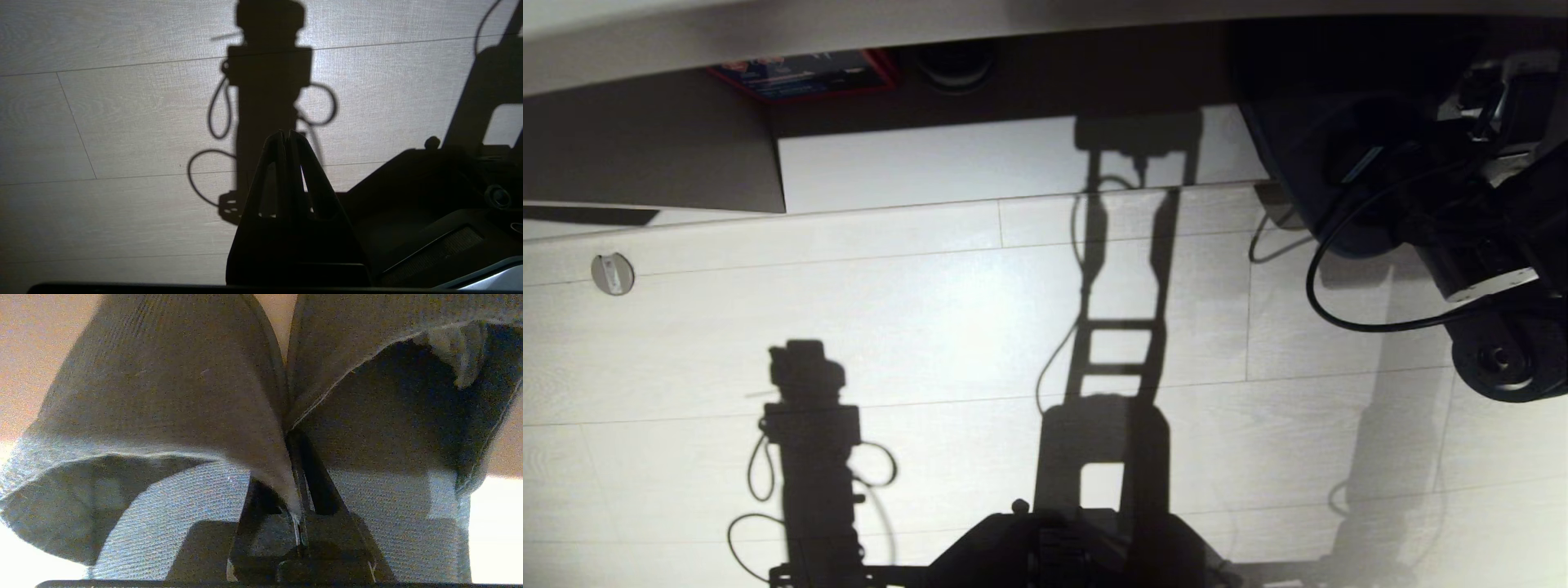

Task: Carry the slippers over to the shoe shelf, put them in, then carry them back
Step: Place the slippers into the shoe cabinet

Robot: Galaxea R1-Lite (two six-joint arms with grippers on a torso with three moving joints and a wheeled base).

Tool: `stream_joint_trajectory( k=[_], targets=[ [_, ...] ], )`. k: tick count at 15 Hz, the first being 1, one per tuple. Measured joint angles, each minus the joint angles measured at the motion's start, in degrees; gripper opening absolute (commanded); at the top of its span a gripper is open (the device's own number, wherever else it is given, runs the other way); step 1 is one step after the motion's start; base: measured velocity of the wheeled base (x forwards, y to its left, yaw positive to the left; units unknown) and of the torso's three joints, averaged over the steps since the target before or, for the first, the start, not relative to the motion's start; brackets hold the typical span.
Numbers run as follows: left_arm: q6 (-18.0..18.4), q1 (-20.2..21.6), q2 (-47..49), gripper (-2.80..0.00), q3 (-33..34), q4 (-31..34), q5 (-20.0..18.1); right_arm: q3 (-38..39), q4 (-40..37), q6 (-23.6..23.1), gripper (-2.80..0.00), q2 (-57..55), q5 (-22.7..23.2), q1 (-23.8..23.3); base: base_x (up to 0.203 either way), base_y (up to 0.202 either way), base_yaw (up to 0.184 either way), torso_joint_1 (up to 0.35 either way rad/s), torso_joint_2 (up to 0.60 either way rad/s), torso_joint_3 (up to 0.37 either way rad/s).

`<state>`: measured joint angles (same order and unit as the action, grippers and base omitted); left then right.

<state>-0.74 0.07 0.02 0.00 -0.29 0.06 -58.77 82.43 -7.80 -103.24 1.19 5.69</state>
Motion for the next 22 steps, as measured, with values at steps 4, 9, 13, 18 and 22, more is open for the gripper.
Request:
stream_joint_trajectory(
  k=[4, 9, 13, 18, 22],
  targets=[
    [0.0, 0.0, 0.0, -2.80, 0.0, 0.0, 0.0, -4.8, -0.7, 0.2, -2.80, -2.3, -3.2, 0.0, 0.000, 0.000, 0.000, 0.000, 0.00, 0.000],
    [0.0, 0.0, 0.0, -2.80, 0.0, 0.0, 0.0, -7.3, -1.7, 0.4, -2.80, -2.9, -5.5, 0.0, 0.000, 0.000, 0.000, 0.000, 0.00, 0.000],
    [0.0, 0.0, 0.0, -2.80, 0.0, 0.0, 0.0, -7.2, -1.8, 0.4, 0.00, -2.5, -5.7, 0.0, 0.000, 0.000, 0.000, 0.000, 0.00, 0.000],
    [0.0, 0.0, 0.0, -2.80, 0.0, 0.0, 0.0, -6.9, -2.9, 0.4, 0.00, -1.1, -5.8, 0.0, 0.000, 0.000, 0.000, 0.000, 0.00, 0.000],
    [0.0, 0.0, 0.0, -2.80, 0.0, 0.0, 0.0, -6.6, -3.1, 0.6, 0.00, -0.3, -5.7, 0.0, 0.000, 0.000, 0.000, 0.000, 0.00, 0.000]
  ],
)
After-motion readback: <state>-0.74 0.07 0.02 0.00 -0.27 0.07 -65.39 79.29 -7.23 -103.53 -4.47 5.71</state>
